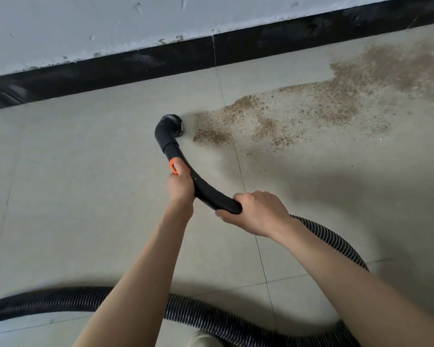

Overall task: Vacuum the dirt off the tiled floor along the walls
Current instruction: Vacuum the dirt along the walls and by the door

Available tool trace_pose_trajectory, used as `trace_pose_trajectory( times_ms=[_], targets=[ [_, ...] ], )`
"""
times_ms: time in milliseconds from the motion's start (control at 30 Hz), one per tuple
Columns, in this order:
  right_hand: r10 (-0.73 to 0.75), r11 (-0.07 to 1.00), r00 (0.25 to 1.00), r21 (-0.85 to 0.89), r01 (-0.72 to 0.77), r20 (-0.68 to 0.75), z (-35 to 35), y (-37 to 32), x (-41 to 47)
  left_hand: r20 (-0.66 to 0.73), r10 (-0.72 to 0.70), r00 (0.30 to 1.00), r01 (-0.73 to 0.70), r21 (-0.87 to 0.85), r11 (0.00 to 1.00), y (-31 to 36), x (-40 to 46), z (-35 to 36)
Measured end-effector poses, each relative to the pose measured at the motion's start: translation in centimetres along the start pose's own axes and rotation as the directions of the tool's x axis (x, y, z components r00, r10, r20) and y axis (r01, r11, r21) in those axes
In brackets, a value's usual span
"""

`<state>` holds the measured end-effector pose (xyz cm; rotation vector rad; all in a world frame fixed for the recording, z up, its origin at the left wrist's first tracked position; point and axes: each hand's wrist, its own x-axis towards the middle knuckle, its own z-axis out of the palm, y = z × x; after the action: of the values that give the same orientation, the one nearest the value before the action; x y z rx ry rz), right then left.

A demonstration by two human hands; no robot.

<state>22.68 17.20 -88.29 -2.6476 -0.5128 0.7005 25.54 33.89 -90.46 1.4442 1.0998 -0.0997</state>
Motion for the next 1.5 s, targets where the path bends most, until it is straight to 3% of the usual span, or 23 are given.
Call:
trace_pose_trajectory(
  times_ms=[333, 533, 1067, 1333, 1500],
  targets=[
    [0.096, 0.994, 0.994, -0.039, -0.097, -0.044, -1.6, 1.0, -0.9, 0.133, -0.003, 0.991, 0.001, 0.011, 1.000, 1.4, -0.7, 2.6],
    [0.158, 0.987, 0.986, -0.034, -0.157, 0.053, -4.5, 1.5, -2.5, 0.162, -0.049, 0.986, 0.044, 0.033, 0.998, 2.0, -2.1, 4.6],
    [-0.032, 0.999, 0.985, 0.028, 0.027, 0.168, -8.2, 2.3, 0.3, 0.054, -0.149, 0.987, 0.156, -0.164, 0.974, 4.3, -2.1, 4.4],
    [-0.040, 0.982, 0.991, 0.188, 0.015, 0.127, -9.1, 5.2, 0.9, 0.126, -0.129, 0.984, 0.125, 0.037, 0.991, 7.4, -3.3, 7.5],
    [-0.024, 0.986, 0.992, 0.168, 0.003, 0.121, -9.7, 5.9, 0.7, 0.109, -0.147, 0.983, 0.150, -0.024, 0.988, 7.4, -4.0, 8.8]
  ],
)
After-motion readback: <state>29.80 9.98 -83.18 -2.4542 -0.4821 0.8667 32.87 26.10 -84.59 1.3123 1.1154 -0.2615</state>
